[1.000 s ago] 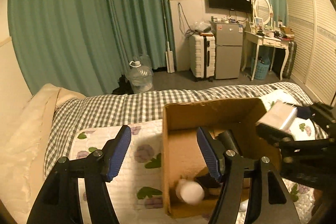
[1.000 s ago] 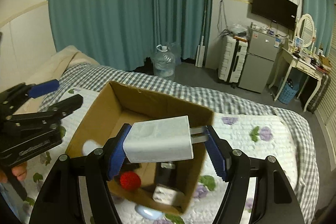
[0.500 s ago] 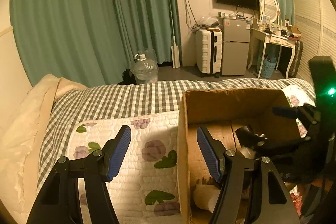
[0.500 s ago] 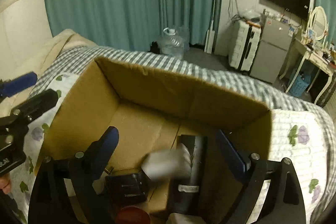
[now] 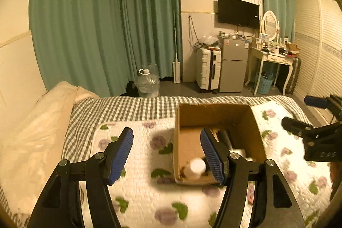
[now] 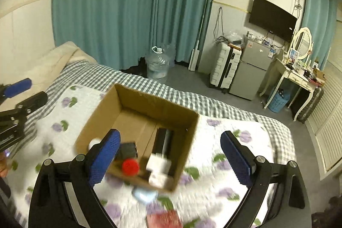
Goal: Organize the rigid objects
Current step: 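Drop the roll-on bottle and small charger into the box, opening both tools, then grasp the pink card box with right tool while left tool grasps blue earbud case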
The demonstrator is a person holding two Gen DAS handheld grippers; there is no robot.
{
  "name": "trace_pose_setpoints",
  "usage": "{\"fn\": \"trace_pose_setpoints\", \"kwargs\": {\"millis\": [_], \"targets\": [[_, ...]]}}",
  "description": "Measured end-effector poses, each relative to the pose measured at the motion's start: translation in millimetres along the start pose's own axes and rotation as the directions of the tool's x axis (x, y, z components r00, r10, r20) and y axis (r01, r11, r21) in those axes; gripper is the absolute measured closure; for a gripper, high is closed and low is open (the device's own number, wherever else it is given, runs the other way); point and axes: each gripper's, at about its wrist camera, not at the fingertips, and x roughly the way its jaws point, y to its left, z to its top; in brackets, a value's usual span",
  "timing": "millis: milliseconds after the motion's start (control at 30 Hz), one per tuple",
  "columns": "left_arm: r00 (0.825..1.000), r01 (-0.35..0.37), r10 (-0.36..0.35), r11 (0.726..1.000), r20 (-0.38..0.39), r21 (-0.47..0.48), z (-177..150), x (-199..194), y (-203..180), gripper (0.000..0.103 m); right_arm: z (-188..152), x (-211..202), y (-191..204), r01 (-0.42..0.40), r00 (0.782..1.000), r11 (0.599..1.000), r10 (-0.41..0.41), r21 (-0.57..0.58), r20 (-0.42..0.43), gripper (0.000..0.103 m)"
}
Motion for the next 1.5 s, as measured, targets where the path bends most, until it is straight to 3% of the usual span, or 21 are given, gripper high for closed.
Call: {"fn": "trace_pose_setpoints", "kwargs": {"millis": [100,233,333,433,533,600,800,967,1000,1033,1233,1400,1500], "targets": [[1.0,0.018,-0.017,1.0,-0.02,0.01,-20.4,-11.6,-8.4,0.035,-18.0,-29.4,1.6,0.012,1.0,0.999,-0.012,-0.035,0.003,0.008],[0.996,0.055,-0.056,0.998,-0.068,-0.015,-53.8,-8.2,-22.2,0.035,-53.2,-38.2,5.9,0.003,0.999,0.999,-0.005,-0.052,-0.039,0.008],[0.991,0.1,-0.103,0.994,-0.089,-0.041,-81.6,4.9,-33.9,0.035,-89.5,-19.3,5.1,-0.01,0.994,0.999,0.005,-0.042,-0.111,0.008],[0.985,0.101,-0.103,0.995,-0.139,-0.018,-106.3,25.5,-44.8,0.035,-122.2,9.4,8.2,-0.021,0.982,0.999,0.012,-0.046,-0.19,0.008],[0.981,0.097,-0.094,0.995,-0.17,0.007,-117.9,38.6,-54.4,0.035,-153.7,39.8,14.3,-0.004,0.965,0.996,-0.019,-0.087,-0.26,0.008],[0.976,0.103,-0.099,0.995,-0.193,0.01,-126.3,46.5,-57.9,0.035,-172.7,62.7,13.3,-0.013,0.943,0.997,-0.012,-0.073,-0.332,0.008],[0.966,0.103,-0.095,0.995,-0.241,0.017,-145.1,60.9,-57.0,0.035,-190.5,91.7,12.4,-0.01,0.918,0.997,-0.023,-0.082,-0.397,0.008],[0.965,0.107,-0.101,0.994,-0.242,0.013,-146.3,59.4,-58.2,0.035,-199.9,107.0,21.5,-0.007,0.902,0.991,-0.05,-0.13,-0.429,0.016],[0.965,0.106,-0.098,0.994,-0.244,0.017,-146.6,59.2,-59.2,0.035,-201.3,106.7,22.8,-0.013,0.901,0.99,-0.048,-0.138,-0.431,0.022],[0.965,0.103,-0.095,0.994,-0.245,0.022,-146.7,59.2,-60.1,0.035,-201.1,106.1,23.9,-0.016,0.901,0.99,-0.045,-0.138,-0.432,0.028],[0.963,0.12,-0.104,0.991,-0.25,0.051,-141.0,57.9,-72.7,0.035,-194.3,92.6,20.2,-0.005,0.917,0.994,-0.04,-0.113,-0.396,0.029],[0.953,0.174,-0.144,0.98,-0.268,0.092,-135.2,72.8,-101.0,0.035,-163.6,65.1,-14.1,0.032,0.956,0.999,-0.03,0.001,-0.292,0.029],[0.947,0.197,-0.153,0.971,-0.283,0.134,-137.7,89.2,-123.2,0.035,-153.6,61.2,-36.5,0.057,0.964,0.996,-0.035,0.074,-0.262,0.029]]}}
